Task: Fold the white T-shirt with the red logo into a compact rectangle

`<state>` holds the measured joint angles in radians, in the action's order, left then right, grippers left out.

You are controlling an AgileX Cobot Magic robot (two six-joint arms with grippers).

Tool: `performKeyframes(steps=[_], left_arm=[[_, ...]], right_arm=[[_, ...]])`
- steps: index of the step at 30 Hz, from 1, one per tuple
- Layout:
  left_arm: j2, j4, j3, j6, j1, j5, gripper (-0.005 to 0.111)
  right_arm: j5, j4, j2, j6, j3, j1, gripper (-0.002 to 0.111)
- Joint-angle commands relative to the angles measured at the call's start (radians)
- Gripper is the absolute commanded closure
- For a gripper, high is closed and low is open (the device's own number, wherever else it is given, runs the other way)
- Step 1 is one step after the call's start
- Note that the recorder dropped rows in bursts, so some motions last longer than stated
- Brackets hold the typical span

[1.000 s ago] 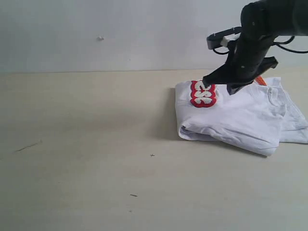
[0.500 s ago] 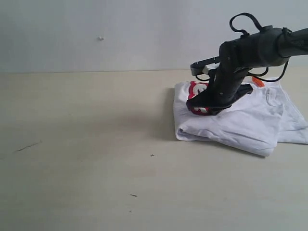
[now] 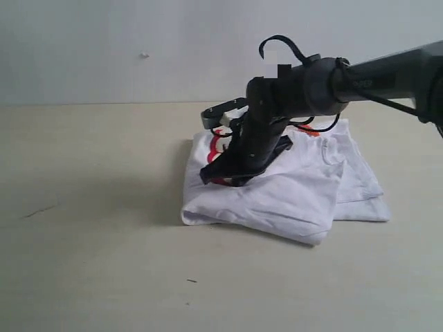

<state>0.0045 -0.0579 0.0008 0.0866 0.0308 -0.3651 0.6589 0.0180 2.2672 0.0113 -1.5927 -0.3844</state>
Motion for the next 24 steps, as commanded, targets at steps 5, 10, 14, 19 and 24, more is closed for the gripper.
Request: performKeyframes(steps=[5, 10, 14, 19, 24], left_arm=[[-0.005, 0.002, -0.001, -0.004, 0.004, 0.011, 0.107], [-0.005, 0.002, -0.001, -0.004, 0.004, 0.011, 0.107], [-0.005, 0.002, -0.001, -0.004, 0.004, 0.011, 0.107], [-0.005, 0.002, -0.001, -0.004, 0.004, 0.011, 0.107], [-0.005, 0.002, -0.001, -0.004, 0.004, 0.011, 0.107]], right_arm=[[0.045, 0.288, 0.035, -0.054, 0.012, -0.149, 0.108], [0.008, 0.394, 0.019, -0.086, 0.012, -0.181, 0.100], [-0.010, 0.409, -0.053, -0.124, 0.012, -0.181, 0.093], [0.018, 0.270, -0.142, -0.077, 0.012, -0.179, 0.093], [0.046, 0.016, -0.240, 0.086, 0.012, -0.177, 0.093]])
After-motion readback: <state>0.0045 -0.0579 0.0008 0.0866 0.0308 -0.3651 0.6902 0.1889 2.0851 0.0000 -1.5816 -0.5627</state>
